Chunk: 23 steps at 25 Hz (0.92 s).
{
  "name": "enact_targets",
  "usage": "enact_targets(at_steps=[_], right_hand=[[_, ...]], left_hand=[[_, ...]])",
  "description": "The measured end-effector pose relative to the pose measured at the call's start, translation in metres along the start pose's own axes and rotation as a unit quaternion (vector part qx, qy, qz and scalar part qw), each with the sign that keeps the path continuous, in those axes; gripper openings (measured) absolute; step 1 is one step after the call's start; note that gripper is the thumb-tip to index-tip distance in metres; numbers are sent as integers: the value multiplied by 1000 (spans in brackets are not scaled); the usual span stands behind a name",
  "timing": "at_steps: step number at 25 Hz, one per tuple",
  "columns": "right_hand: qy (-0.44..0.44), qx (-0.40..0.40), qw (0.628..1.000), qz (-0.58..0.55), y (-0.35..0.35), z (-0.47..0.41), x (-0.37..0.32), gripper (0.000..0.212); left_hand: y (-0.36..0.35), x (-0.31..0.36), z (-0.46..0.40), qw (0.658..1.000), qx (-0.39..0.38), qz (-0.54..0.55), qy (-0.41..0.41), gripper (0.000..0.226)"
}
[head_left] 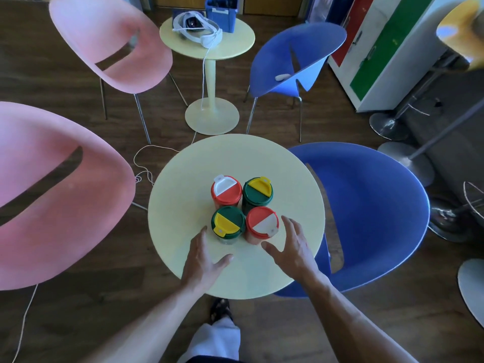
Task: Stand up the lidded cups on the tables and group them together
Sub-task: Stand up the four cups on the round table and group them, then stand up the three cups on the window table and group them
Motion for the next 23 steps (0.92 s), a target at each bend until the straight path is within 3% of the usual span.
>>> enact_targets(at_steps=[7,11,14,23], right_hand=[[-43,29,999,9,34,80,53,64],[-110,68,991,-14,58,170,115,58],[-148,108,983,-14,80,247,158,54],[-339,229,909,-75,122,445,282,53]], left_hand=[[-27,60,58,995,49,-52,-71,62],[-90,109,118,986,-49,-72,-143,52],[-154,148,176,952,-141,-121,-241,53],[-296,244,323,829,-312,-238,-398,60]])
Point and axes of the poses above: each hand's wrist, its own z-axis away from the middle knuckle, its own y-axis out of the back of the hand, x = y × z, the point moved 10 cm from there along -z, towards the middle knuckle, and after that the axes turned 11 degrees about -z, right-handed, at the moved point
